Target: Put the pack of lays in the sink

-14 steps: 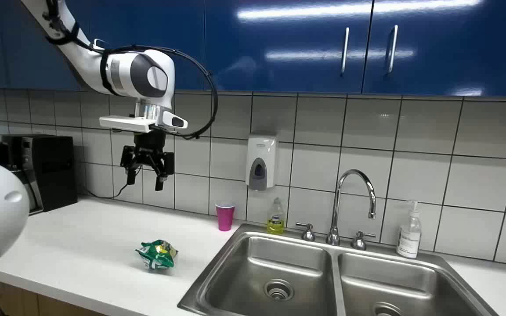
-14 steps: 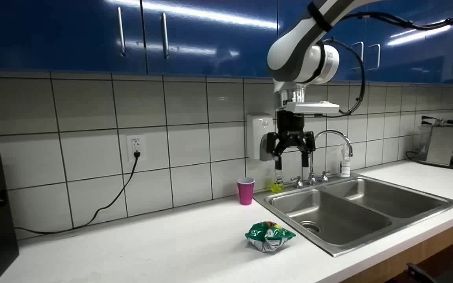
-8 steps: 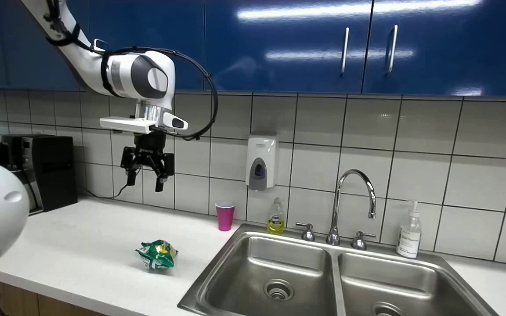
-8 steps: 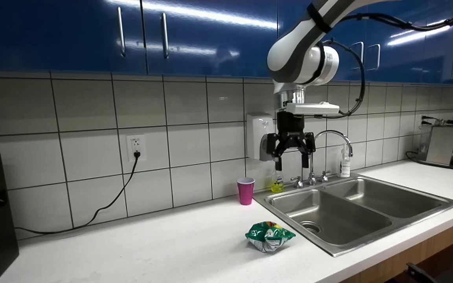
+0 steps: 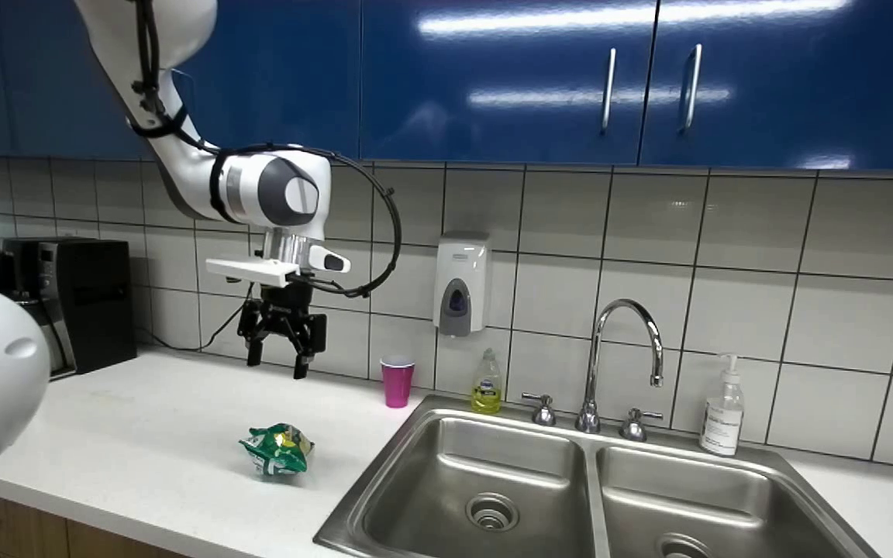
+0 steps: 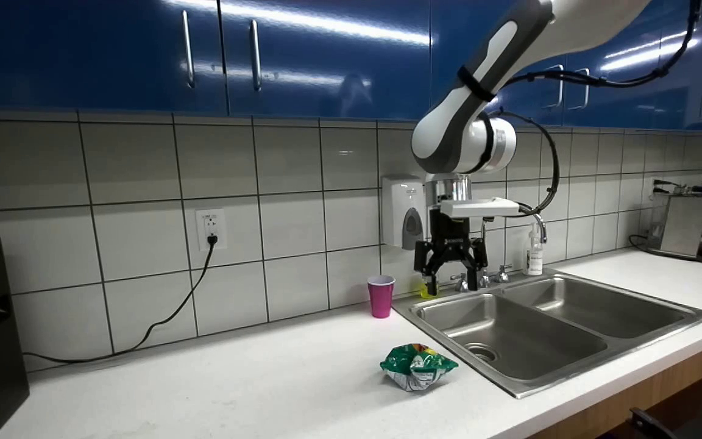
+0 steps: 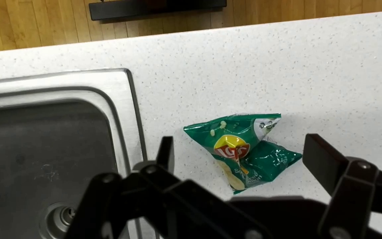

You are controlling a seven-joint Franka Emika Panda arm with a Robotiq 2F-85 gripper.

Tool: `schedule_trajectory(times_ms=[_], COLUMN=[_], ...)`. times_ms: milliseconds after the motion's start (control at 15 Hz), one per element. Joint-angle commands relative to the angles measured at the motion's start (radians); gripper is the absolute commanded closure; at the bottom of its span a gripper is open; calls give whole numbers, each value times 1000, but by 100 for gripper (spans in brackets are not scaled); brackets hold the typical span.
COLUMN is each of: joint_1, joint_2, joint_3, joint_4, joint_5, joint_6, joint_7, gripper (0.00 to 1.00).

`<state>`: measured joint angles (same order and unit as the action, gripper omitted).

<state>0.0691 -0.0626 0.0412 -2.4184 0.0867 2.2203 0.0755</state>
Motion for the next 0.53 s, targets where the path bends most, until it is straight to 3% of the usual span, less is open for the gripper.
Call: schedule_trajectory(times_ms=[0, 467], joint_1=[-8, 5], joint_2=[109, 262], joint_3=[1, 16], joint_4=[31, 83], joint_5=[17, 17], joint_6=[70, 180], joint_7=[-16, -6], gripper=[0, 0])
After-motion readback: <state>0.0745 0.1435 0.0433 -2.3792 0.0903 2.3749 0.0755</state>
